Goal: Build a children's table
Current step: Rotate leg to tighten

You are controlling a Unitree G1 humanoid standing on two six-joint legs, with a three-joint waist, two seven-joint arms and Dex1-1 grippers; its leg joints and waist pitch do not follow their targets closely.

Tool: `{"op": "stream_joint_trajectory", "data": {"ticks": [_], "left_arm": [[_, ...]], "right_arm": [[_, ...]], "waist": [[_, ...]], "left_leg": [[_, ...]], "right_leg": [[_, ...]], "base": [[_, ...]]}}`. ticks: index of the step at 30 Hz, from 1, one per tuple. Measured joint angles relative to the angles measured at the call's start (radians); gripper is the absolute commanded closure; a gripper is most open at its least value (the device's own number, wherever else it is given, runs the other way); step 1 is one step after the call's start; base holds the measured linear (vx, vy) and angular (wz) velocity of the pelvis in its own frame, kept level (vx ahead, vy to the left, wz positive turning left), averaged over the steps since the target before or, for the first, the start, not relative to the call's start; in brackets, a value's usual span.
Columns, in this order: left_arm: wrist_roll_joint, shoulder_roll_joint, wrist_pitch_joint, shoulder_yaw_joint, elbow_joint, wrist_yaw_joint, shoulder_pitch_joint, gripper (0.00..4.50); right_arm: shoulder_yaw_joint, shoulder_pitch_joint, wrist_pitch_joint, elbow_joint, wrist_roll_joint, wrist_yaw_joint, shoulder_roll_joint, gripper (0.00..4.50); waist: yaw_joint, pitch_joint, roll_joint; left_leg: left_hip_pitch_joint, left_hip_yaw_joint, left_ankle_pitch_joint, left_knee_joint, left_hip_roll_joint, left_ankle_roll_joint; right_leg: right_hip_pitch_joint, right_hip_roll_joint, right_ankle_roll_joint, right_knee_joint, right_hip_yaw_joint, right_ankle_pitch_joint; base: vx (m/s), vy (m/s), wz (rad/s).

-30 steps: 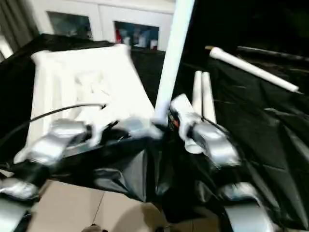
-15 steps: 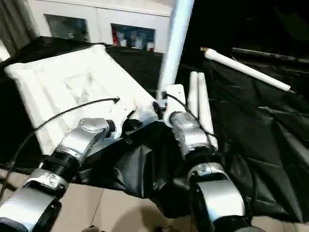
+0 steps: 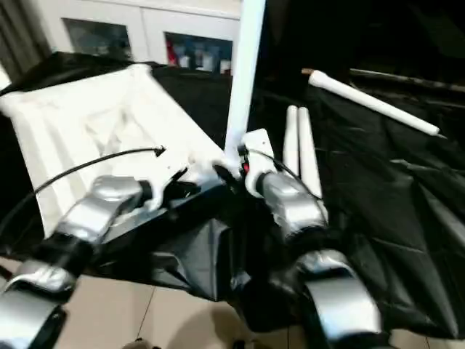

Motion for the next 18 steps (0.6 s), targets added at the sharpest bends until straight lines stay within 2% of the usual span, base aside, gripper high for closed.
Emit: {"op": "stream_joint_trajectory", "data": {"ticks": [3,6,13,18], "left_arm": [[-0.021,0.039,-0.017,-0.006,-0.045,-0.088,0.033,4.5],[-0.036,0.064,-0.03,-0.009,-0.064,-0.15,0.048,4.5],[-0.04,0.077,-0.042,-0.013,-0.088,-0.206,0.065,4.5],[-0.04,0.079,-0.047,-0.014,-0.093,-0.216,0.069,4.5]], "right_arm": [[0.042,0.041,0.014,-0.079,-0.007,0.13,-0.072,0.06],[0.06,0.066,0.037,-0.152,-0.004,0.225,-0.126,0.06],[0.065,0.102,0.096,-0.27,0.051,0.321,-0.152,0.06],[0.065,0.118,0.108,-0.281,0.06,0.331,-0.158,0.06]], "waist": [[0.011,0.001,0.001],[0.016,0.001,0.001],[0.019,0.001,0.001],[0.02,0.001,0.001]], "left_leg": [[0.0,0.0,0.0,0.0,0.0,0.0],[0.001,0.0,0.0,0.0,0.0,0.0],[0.001,0.0,0.0,0.0,0.0,0.0],[0.0,0.0,0.0,0.0,0.0,0.0]], "right_leg": [[0.0,0.0,0.001,0.0,0.0,0.0],[0.0,0.0,0.001,0.0,0.0,-0.001],[0.0,0.0,0.004,0.0,0.0,-0.002],[0.0,0.0,0.004,0.0,0.0,-0.002]], "base": [[0.0,0.0,0.0],[0.0,0.0,0.0],[0.0,0.0,0.0],[0.0,0.0,0.0]]}}
